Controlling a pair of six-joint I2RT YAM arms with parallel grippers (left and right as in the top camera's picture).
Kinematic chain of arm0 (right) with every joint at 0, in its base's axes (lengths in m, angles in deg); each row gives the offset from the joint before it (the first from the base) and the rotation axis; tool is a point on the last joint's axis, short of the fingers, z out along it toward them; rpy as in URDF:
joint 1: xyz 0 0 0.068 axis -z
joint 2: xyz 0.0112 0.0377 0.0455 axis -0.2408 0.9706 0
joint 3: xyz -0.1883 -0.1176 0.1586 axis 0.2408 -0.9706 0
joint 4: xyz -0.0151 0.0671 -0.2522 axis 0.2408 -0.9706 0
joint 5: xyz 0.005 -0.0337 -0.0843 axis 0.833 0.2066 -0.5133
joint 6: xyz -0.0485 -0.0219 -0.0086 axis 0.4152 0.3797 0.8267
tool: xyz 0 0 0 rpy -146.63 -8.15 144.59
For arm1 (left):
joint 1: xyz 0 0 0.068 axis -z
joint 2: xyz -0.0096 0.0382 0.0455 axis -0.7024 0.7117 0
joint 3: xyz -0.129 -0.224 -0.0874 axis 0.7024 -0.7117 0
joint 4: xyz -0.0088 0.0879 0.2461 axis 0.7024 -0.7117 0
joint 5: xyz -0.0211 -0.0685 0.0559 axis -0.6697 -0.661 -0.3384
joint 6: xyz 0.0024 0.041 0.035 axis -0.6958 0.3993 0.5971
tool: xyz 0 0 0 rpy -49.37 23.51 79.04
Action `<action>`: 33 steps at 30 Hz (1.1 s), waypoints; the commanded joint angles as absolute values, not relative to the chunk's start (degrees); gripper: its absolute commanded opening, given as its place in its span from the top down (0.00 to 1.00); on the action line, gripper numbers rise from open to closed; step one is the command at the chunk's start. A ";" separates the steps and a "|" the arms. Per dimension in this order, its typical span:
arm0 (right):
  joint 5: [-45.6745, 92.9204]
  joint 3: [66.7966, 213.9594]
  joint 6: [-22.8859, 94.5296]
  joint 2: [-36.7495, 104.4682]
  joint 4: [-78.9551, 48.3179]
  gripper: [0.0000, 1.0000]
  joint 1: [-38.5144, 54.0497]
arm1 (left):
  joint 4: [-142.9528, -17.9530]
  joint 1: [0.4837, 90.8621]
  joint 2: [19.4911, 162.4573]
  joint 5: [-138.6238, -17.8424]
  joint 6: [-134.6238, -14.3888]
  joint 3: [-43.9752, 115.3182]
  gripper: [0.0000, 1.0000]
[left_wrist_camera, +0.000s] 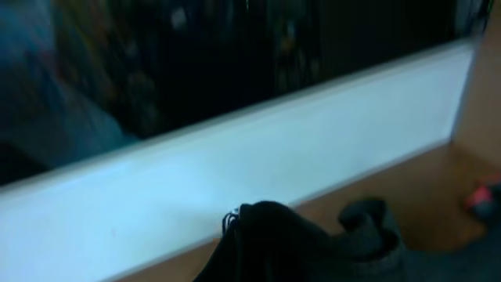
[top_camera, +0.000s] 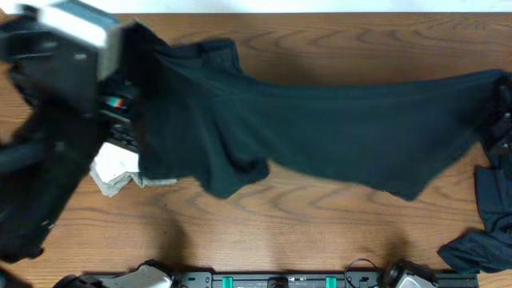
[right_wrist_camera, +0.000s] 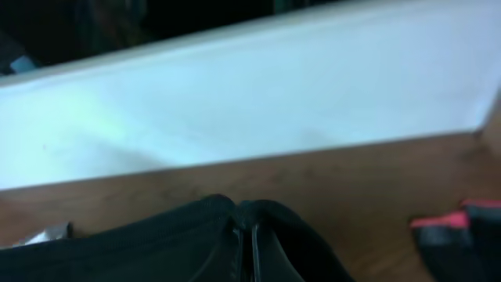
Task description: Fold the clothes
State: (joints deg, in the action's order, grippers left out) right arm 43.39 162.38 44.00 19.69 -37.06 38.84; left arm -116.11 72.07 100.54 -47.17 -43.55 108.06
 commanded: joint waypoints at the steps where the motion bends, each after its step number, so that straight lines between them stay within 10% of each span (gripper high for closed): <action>1: 41.27 167.21 43.10 19.23 -37.19 0.99 39.06 | -112.77 72.09 99.77 -46.76 -42.37 110.20 0.94; 33: 37.51 173.35 47.43 31.03 -42.78 0.99 39.06 | -122.30 79.89 107.20 -40.90 -36.38 108.39 0.94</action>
State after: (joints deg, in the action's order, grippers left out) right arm 37.03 171.88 45.92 36.14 -43.11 38.84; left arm -122.80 77.49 113.98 -42.43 -36.70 106.07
